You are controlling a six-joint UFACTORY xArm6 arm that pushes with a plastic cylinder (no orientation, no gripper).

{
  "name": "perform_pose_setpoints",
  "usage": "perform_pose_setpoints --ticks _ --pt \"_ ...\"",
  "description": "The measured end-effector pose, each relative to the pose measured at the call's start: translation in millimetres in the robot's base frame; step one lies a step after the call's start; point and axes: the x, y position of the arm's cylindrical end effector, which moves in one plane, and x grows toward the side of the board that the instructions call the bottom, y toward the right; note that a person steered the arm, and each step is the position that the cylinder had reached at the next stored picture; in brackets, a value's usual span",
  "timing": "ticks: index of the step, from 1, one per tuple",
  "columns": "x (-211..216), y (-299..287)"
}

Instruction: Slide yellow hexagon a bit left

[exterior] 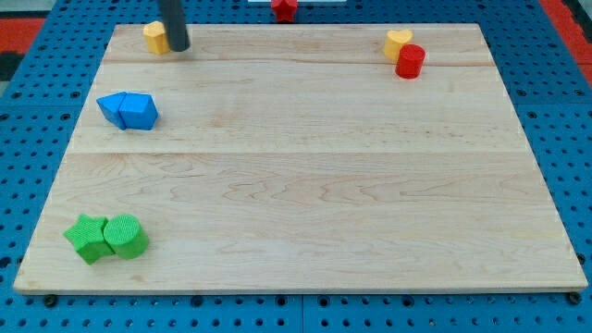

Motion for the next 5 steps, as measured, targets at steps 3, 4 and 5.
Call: perform_pose_setpoints --ticks 3,4,5 --pt "-29.6 10.5" --pt "-21.7 -0.5" --pt "-19.1 -7.5"
